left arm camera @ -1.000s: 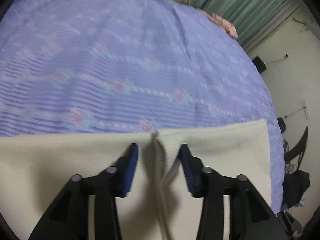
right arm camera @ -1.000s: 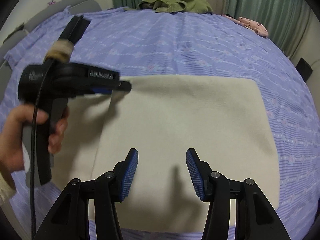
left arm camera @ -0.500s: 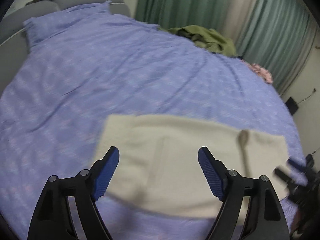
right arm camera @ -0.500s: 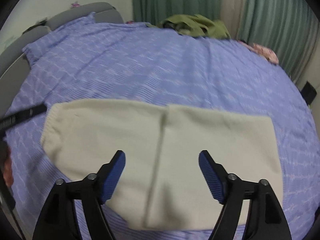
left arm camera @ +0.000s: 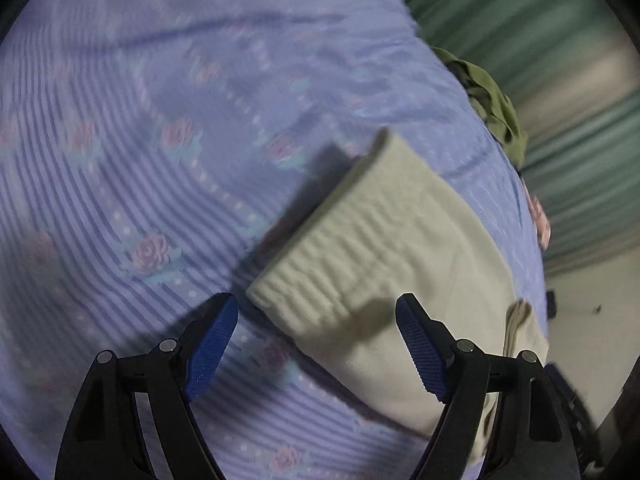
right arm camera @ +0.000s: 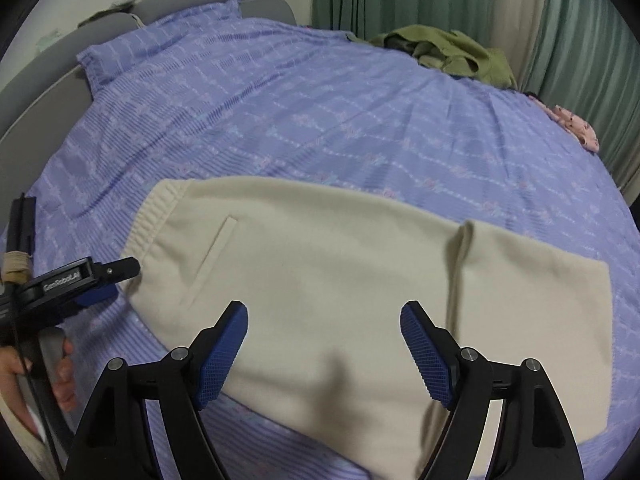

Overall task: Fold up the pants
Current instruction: 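Grasp the waistband with the left gripper and fold it over the folded legs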

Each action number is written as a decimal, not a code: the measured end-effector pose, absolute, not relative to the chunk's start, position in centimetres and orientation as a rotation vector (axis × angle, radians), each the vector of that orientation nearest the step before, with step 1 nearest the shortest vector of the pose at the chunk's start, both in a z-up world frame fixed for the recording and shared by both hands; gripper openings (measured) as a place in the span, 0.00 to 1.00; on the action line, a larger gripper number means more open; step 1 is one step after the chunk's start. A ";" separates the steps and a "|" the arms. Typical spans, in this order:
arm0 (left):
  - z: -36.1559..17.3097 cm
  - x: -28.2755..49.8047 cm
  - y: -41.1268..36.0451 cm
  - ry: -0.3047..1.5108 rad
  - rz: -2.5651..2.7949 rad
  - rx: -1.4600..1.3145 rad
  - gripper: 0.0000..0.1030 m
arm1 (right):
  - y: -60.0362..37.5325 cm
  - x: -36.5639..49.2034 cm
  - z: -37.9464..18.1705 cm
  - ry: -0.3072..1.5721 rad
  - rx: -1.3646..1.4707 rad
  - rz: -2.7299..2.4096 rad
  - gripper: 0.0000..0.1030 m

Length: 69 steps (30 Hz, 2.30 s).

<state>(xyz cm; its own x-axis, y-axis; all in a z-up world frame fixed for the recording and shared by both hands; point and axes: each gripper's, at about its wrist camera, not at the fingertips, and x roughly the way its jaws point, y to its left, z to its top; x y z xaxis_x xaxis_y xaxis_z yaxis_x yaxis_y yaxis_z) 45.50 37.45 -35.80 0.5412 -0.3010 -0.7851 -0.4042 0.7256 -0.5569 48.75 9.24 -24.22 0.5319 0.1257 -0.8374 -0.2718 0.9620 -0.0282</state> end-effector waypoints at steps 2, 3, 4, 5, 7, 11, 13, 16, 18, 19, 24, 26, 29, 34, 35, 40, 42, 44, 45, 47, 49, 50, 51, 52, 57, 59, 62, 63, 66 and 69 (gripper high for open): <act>-36.6 45.2 37.5 1.000 0.040 -0.870 0.78 | 9.5 49.2 -24.9 1.005 -0.145 0.231 0.77; -36.8 45.1 37.5 0.983 0.013 -0.911 0.72 | 9.6 49.3 -25.1 1.013 -0.133 0.233 0.77; -37.1 45.2 37.5 0.962 -0.034 -0.962 0.64 | 9.6 49.4 -25.3 1.022 -0.114 0.234 0.77; -37.0 45.5 37.3 0.956 -0.043 -0.975 0.60 | 9.7 49.5 -25.5 1.027 -0.105 0.232 0.77; -36.1 45.9 37.2 0.919 -0.086 -0.968 0.45 | 9.8 49.7 -25.7 1.027 -0.100 0.224 0.77; -32.1 45.1 36.7 0.742 -0.328 -0.968 0.38 | 9.6 49.8 -25.7 1.017 -0.096 0.215 0.77; -32.5 45.6 36.1 0.749 -0.344 -0.963 0.41 | 9.4 50.0 -25.7 1.016 -0.084 0.214 0.77; -35.9 47.0 35.8 0.892 -0.171 -0.920 0.48 | 9.1 50.3 -25.8 1.026 -0.073 0.199 0.77; -38.6 47.3 36.2 0.944 -0.139 -1.023 0.48 | 8.8 50.2 -25.6 1.026 -0.077 0.192 0.77; -39.5 47.3 36.4 0.941 -0.131 -1.060 0.48 | 8.7 50.1 -25.5 1.022 -0.084 0.186 0.77; -37.2 47.7 35.3 0.942 -0.070 -0.988 0.28 | 8.7 49.5 -25.2 1.001 -0.156 0.171 0.77; -34.4 47.3 34.4 0.923 -0.065 -0.903 0.25 | 8.2 49.2 -24.6 0.989 -0.167 0.160 0.77; -28.9 46.8 32.6 0.884 -0.052 -0.748 0.23 | 6.5 48.5 -23.2 0.964 -0.162 0.142 0.77; -19.9 46.8 27.5 0.793 -0.046 -0.511 0.22 | 1.9 46.9 -20.0 0.927 -0.131 0.090 0.77; -18.1 46.8 25.9 0.773 -0.053 -0.460 0.22 | 0.6 46.4 -19.1 0.916 -0.122 0.077 0.77; -12.6 47.3 19.7 0.728 -0.108 -0.330 0.21 | -5.3 44.1 -15.2 0.868 -0.088 0.011 0.77; -10.8 48.0 15.9 0.718 -0.138 -0.252 0.21 | -7.7 43.1 -13.8 0.852 -0.075 -0.016 0.77; -9.7 48.8 12.1 0.726 -0.157 -0.184 0.21 | -10.2 42.1 -12.5 0.835 -0.065 -0.045 0.77; -9.2 49.1 10.1 0.730 -0.173 -0.153 0.21 | -11.2 41.7 -12.0 0.827 -0.062 -0.057 0.77; -8.5 49.4 7.0 0.736 -0.207 -0.128 0.21 | -13.5 40.8 -11.2 0.817 -0.054 -0.083 0.77; -8.2 49.7 3.2 0.744 -0.259 -0.106 0.21 | -15.8 39.9 -10.6 0.810 -0.041 -0.100 0.77; -7.9 49.5 2.0 0.746 -0.273 -0.097 0.21 | -16.5 39.5 -10.5 0.810 -0.039 -0.106 0.77; -7.9 49.6 0.3 0.751 -0.291 -0.084 0.21 | -17.4 39.2 -10.4 0.809 -0.037 -0.115 0.77; -8.2 49.7 -1.6 0.760 -0.313 -0.076 0.21 | -18.3 38.8 -10.4 0.808 -0.035 -0.125 0.77; -11.4 50.1 -9.7 0.836 -0.385 -0.040 0.21 | -23.4 37.5 -10.8 0.818 -0.035 -0.172 0.77; -13.4 50.2 -12.5 0.879 -0.393 -0.025 0.21 | -25.1 37.0 -11.2 0.827 -0.046 -0.195 0.77; -16.1 50.4 -15.5 0.944 -0.403 -0.025 0.21 | -27.7 36.1 -12.1 0.848 -0.059 -0.227 0.77; -16.9 50.5 -16.5 0.961 -0.405 -0.026 0.21 | -28.5 35.8 -12.4 0.857 -0.058 -0.234 0.77; -18.7 50.3 -19.7 0.970 -0.401 0.041 0.22 | -30.8 35.3 -13.7 0.889 -0.039 -0.251 0.78; -20.1 50.1 -22.3 0.980 -0.428 0.075 0.23 | -32.5 34.7 -14.9 0.912 -0.039 -0.268 0.77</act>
